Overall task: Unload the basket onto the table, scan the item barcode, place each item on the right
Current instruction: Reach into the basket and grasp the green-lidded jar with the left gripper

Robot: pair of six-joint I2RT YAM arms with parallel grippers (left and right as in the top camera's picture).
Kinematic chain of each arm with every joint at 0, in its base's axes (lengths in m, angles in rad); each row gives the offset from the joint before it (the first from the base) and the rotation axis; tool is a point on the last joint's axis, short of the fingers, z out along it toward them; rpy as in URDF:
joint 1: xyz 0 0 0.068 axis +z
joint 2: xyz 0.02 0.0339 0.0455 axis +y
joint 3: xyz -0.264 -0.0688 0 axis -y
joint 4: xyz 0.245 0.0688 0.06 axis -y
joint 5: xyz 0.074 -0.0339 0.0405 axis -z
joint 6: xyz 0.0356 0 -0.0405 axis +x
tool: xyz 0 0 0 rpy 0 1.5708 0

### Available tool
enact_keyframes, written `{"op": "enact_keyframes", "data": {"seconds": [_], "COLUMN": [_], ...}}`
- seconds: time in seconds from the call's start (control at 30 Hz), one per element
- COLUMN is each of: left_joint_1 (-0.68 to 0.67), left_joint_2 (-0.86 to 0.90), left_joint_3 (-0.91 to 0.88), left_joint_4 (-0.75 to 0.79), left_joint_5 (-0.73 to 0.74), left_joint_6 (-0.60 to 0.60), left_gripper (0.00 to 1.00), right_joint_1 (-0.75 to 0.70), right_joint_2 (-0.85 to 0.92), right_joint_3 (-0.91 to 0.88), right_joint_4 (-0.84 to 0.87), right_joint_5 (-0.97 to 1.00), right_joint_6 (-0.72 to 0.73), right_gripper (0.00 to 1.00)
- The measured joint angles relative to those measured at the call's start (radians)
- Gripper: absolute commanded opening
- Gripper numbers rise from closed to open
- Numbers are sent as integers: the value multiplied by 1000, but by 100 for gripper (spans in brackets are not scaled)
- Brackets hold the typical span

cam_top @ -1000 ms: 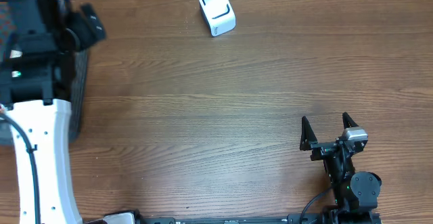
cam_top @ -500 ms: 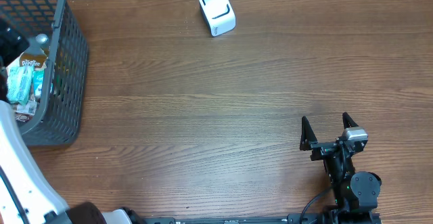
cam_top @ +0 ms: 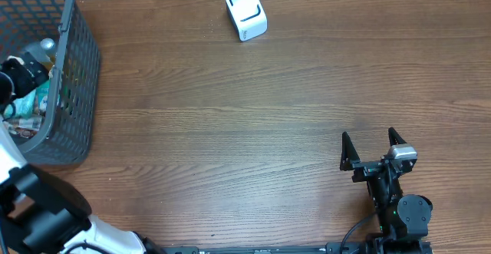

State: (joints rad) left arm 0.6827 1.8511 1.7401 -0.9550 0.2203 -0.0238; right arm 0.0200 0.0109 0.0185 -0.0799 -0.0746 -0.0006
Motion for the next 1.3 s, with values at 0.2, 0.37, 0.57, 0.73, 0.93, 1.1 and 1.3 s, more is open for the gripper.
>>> {"op": "enact_keyframes", "data": {"seconds": [0.2, 0.37, 0.57, 0.73, 0.93, 1.1, 1.3], "left_joint_1": [0, 0, -2, -2, -7, -29, -48], "left_joint_2": [86, 150, 191, 193, 194, 194, 195], "left_joint_3": [0, 0, 0, 0, -6, -54, -80], "left_joint_4": [-16, -26, -26, -25, 3, 46, 70], "left_joint_5": [15, 19, 24, 28, 39, 40, 31], "left_joint_6": [53, 65, 86, 87, 87, 87, 98], "left_gripper": [100, 100, 100, 99, 98, 88, 68], "right_joint_1": [0, 0, 0, 0, 0, 0, 0], "right_joint_2": [0, 0, 0, 0, 0, 0, 0], "right_joint_3": [0, 0, 0, 0, 0, 0, 0], "right_joint_4": [0, 0, 0, 0, 0, 0, 0], "right_joint_5": [0, 0, 0, 0, 0, 0, 0], "right_joint_6": [0, 0, 0, 0, 0, 0, 0], "right_gripper": [100, 100, 100, 100, 100, 100, 100]}}
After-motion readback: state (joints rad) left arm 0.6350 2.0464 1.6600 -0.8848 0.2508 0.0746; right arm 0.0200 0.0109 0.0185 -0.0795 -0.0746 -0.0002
